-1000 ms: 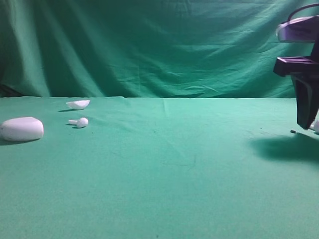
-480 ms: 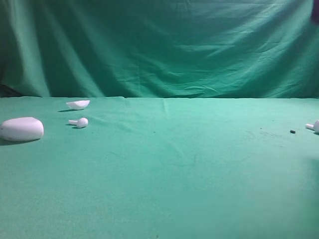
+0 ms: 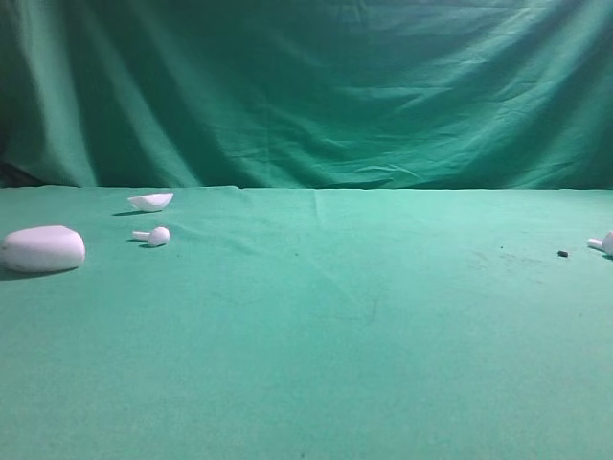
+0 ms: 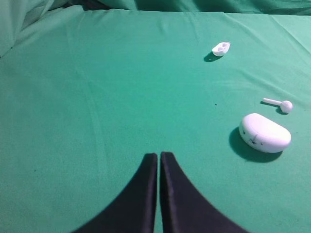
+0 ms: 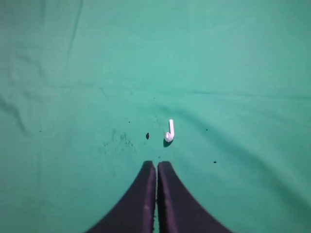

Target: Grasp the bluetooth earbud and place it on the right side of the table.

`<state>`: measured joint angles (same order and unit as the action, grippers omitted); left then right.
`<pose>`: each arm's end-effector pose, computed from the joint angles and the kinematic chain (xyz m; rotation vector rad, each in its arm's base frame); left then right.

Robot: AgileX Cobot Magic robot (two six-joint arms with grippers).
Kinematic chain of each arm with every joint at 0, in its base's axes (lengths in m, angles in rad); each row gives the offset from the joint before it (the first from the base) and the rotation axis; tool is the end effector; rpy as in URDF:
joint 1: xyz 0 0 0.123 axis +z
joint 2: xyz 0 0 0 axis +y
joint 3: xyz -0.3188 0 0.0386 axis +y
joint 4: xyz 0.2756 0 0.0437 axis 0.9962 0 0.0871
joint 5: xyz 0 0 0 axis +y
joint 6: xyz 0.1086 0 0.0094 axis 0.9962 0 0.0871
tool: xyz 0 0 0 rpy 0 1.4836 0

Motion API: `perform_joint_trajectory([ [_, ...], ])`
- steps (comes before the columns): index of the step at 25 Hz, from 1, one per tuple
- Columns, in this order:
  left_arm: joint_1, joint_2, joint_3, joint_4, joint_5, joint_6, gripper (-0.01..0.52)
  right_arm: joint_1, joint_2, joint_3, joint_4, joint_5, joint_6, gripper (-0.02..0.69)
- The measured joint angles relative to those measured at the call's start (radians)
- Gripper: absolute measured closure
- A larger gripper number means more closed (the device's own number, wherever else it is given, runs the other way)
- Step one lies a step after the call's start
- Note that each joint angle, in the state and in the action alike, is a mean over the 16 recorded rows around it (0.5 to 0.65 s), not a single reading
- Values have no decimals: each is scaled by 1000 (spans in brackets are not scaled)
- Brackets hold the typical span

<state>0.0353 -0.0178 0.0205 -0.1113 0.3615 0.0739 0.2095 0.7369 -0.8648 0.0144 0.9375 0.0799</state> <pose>0.0612 -0.0021 0.1692 -0.0330 1.8454 -0.0327 0.1360 0.0302 0.3722 -0.1451 2.2942 0.1673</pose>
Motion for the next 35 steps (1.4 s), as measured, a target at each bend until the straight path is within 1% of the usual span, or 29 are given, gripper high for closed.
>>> perform_joint_trajectory([
  [6, 0, 0, 0, 0, 0, 0, 514, 0, -281, 93, 15, 4, -17, 665],
  [11, 0, 0, 0, 0, 0, 0, 514, 0, -457, 138, 74, -7, -31, 665],
  [18, 0, 0, 0, 0, 0, 0, 514, 0, -585, 167, 226, -36, -47, 665],
  [22, 0, 0, 0, 0, 0, 0, 514, 0, -607, 176, 256, -63, -58, 665],
  [25, 0, 0, 0, 0, 0, 0, 514, -1, -613, 195, 232, -93, -69, 665],
  [28, 0, 0, 0, 0, 0, 0, 514, -8, -624, 235, 166, -141, -82, 665],
  [35, 0, 0, 0, 0, 0, 0, 514, -44, -679, 420, -15, -298, -106, 665],
])
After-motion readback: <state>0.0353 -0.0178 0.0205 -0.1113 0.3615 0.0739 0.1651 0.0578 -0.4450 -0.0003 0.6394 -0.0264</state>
